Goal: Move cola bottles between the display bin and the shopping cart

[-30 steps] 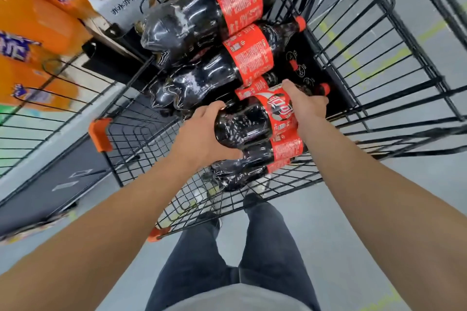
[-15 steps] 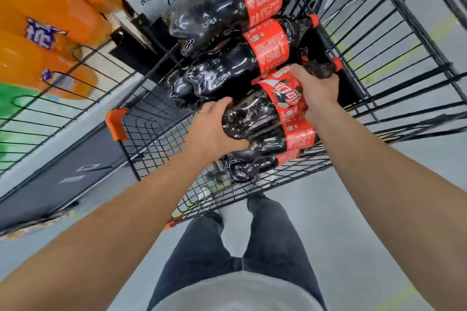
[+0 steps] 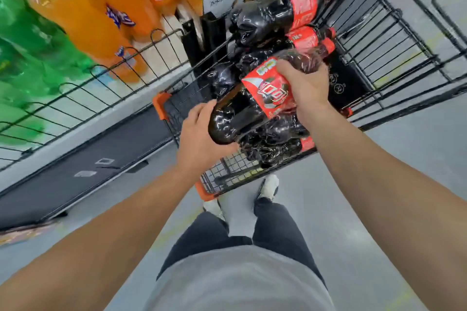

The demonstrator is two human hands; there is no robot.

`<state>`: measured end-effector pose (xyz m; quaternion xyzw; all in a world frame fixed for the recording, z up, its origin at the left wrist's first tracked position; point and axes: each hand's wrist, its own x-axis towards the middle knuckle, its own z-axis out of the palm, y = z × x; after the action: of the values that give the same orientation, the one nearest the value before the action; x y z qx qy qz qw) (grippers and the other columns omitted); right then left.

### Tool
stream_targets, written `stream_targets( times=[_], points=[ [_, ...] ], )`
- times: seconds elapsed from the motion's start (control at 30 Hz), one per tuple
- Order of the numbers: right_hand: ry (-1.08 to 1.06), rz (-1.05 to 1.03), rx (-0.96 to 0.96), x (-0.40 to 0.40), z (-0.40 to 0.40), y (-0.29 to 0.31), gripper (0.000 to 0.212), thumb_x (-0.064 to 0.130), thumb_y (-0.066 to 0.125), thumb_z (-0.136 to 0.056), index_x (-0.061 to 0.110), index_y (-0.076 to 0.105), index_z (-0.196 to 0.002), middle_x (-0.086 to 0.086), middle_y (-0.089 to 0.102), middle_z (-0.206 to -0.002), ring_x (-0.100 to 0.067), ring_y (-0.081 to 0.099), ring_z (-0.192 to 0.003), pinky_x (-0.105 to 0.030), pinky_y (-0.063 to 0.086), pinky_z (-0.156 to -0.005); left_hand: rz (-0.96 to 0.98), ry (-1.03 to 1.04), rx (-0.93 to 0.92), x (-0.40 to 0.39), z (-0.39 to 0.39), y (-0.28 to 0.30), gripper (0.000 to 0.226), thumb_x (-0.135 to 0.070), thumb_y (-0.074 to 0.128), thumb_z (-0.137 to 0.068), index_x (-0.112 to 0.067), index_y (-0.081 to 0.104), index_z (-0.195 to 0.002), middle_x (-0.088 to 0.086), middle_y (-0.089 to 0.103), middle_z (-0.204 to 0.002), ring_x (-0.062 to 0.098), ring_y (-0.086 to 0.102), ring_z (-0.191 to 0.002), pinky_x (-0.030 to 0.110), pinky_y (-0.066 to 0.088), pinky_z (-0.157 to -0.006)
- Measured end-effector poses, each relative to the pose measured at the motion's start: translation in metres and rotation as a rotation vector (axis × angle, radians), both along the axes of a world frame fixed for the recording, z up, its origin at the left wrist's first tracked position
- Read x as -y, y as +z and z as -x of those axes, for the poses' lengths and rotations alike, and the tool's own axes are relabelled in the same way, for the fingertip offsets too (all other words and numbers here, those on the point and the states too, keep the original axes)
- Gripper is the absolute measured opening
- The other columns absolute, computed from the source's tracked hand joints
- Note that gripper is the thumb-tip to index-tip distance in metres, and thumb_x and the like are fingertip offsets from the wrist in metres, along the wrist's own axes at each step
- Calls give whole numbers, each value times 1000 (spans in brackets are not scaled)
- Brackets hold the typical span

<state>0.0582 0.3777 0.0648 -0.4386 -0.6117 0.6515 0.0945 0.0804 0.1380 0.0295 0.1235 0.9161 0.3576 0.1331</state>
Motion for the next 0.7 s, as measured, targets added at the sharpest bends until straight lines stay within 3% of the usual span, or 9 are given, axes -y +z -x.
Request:
stream_targets(
  times=[0.2, 0.53, 0.7],
  points=[
    [120, -121, -117, 86, -11, 48, 119, 53, 91, -49, 21, 37, -150, 6, 61, -130, -16, 65, -115, -42, 54, -105, -64, 76, -41, 74, -19, 23, 114, -41, 92, -61, -27, 28, -155, 0, 35, -148, 21, 38, -137, 41, 38, -112],
    [449, -245, -256, 208, -27, 101, 99, 60, 84, -43, 35, 36, -126, 3, 54, -127, -15, 62, -113, -42, 54, -103, -130, 385, -158, 157, -91, 52, 108, -44, 83, -52, -22, 41, -148, 5, 48, -138, 15, 41, -131, 30, 37, -106],
    [564, -267, -344, 265, -50, 112, 107, 52, 88, -55, 19, 40, -145, 4, 51, -130, -16, 56, -121, -42, 47, -111, -116, 530, -197, 198, -138, 66, 104, -39, 90, -53, -23, 42, -145, 3, 49, -134, 12, 42, -126, 21, 35, -99]
  ],
)
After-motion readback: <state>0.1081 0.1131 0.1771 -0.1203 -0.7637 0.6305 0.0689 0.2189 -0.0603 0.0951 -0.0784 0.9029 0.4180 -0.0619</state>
